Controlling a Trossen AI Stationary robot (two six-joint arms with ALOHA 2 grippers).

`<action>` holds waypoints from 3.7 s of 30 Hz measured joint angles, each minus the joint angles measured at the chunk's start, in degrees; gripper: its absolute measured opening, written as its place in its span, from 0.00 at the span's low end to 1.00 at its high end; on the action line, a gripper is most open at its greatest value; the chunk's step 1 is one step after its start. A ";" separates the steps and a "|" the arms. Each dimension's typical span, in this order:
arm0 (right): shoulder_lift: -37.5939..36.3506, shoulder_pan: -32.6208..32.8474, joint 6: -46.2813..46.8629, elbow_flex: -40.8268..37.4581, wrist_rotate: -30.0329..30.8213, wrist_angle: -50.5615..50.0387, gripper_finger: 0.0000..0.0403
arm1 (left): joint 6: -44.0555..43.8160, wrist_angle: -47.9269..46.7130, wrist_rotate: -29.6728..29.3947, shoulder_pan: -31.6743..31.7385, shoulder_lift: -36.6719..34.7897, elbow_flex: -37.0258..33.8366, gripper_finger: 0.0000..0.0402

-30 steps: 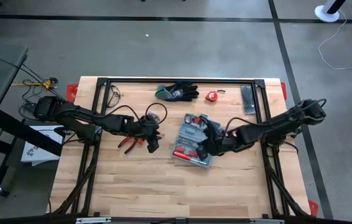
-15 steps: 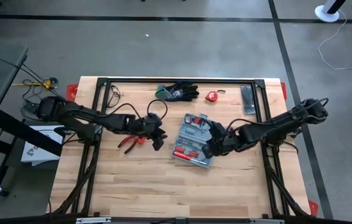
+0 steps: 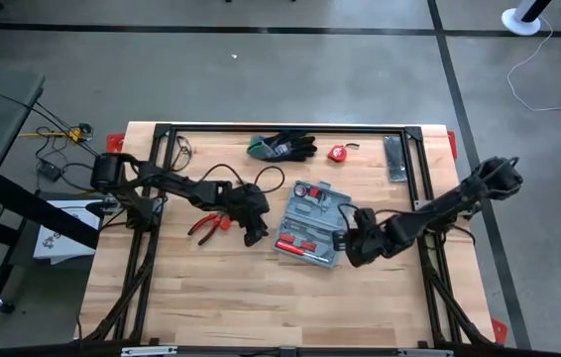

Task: Prefit tool cases
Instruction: Put the hammer into the tool case

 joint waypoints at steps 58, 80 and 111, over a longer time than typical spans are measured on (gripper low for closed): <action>1.85 -16.26 -24.23 -13.61 -13.16 31.45 0.00 | -15.08 4.92 -5.16 -9.46 7.54 0.78 0.29; 5.99 -14.39 -22.32 -13.35 -12.74 36.00 0.00 | -18.27 -27.67 -19.03 -11.96 -12.02 0.49 0.29; 4.46 -13.18 -22.94 -13.39 -14.71 35.74 0.00 | -21.86 -26.19 -18.42 6.84 -14.16 -7.51 0.56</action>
